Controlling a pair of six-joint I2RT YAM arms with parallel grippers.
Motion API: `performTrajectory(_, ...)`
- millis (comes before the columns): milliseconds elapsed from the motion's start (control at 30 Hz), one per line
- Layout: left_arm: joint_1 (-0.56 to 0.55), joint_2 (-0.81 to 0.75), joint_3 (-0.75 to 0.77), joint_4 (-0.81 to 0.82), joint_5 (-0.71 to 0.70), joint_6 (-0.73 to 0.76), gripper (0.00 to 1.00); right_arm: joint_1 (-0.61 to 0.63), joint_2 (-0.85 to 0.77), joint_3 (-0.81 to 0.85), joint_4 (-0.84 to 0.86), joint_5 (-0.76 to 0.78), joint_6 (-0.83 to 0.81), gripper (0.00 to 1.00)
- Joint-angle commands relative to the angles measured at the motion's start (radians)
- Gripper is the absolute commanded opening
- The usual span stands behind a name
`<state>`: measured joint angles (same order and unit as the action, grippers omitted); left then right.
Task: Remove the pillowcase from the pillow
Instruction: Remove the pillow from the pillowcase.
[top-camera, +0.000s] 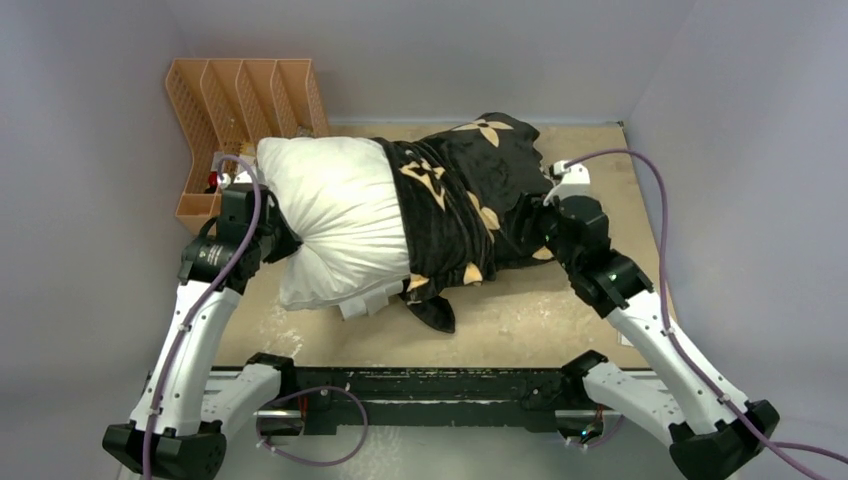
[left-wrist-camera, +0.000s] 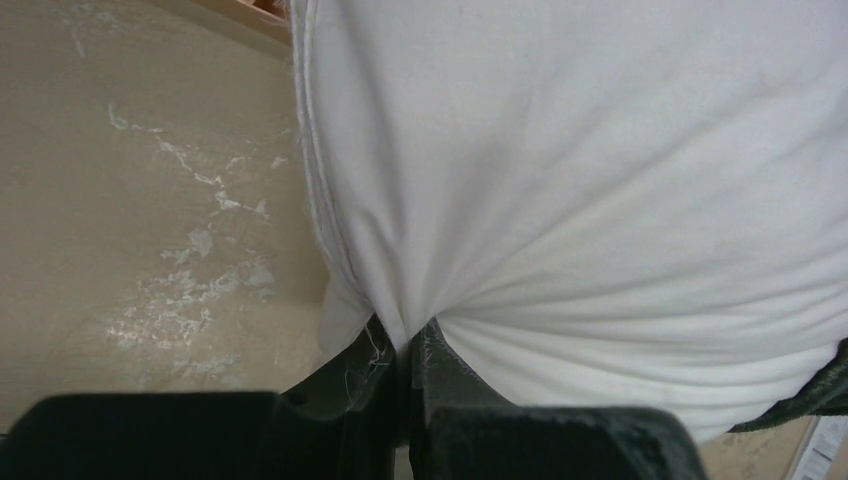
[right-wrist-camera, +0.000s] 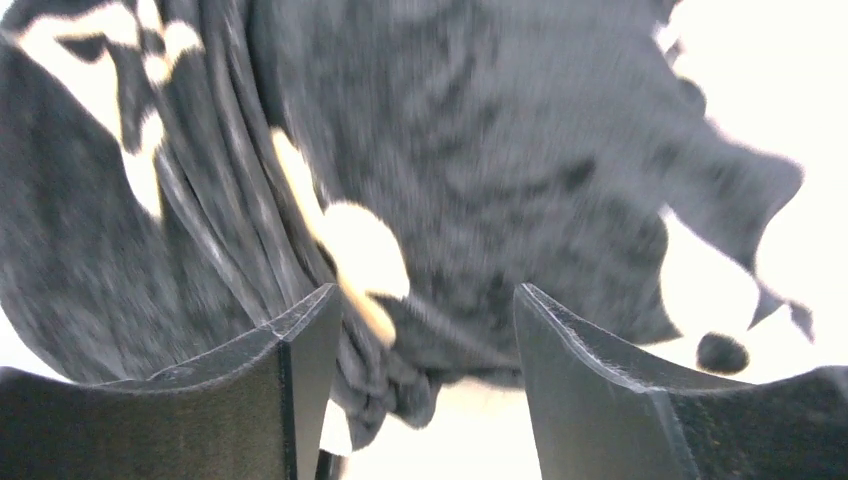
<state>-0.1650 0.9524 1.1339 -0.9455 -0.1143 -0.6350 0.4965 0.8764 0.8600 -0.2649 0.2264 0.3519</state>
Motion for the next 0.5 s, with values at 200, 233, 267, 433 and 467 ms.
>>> performTrajectory(200,0.021,-0.122,-0.089,0.073,-0.047,-0.037,0.0,-0.041,0.371,0.296,-0.083,-0.19,-0.116,0.76)
performTrajectory(233,0.021,-0.128,-0.095,0.071,-0.048,-0.039,0.0,-0.042,0.405,0.301,-0.097,-0.185,-0.108,0.74)
performTrajectory(267,0.021,-0.134,-0.101,0.067,-0.049,-0.042,0.0,-0.041,0.435,0.295,-0.099,-0.166,-0.102,0.72)
performTrajectory(433,0.022,-0.153,-0.118,0.058,-0.1,-0.049,0.0,-0.072,0.44,0.228,-0.068,0.034,-0.087,0.16)
performTrajectory(467,0.021,-0.154,-0.12,0.055,-0.114,-0.052,0.0,-0.093,0.415,0.209,-0.055,0.046,-0.079,0.05)
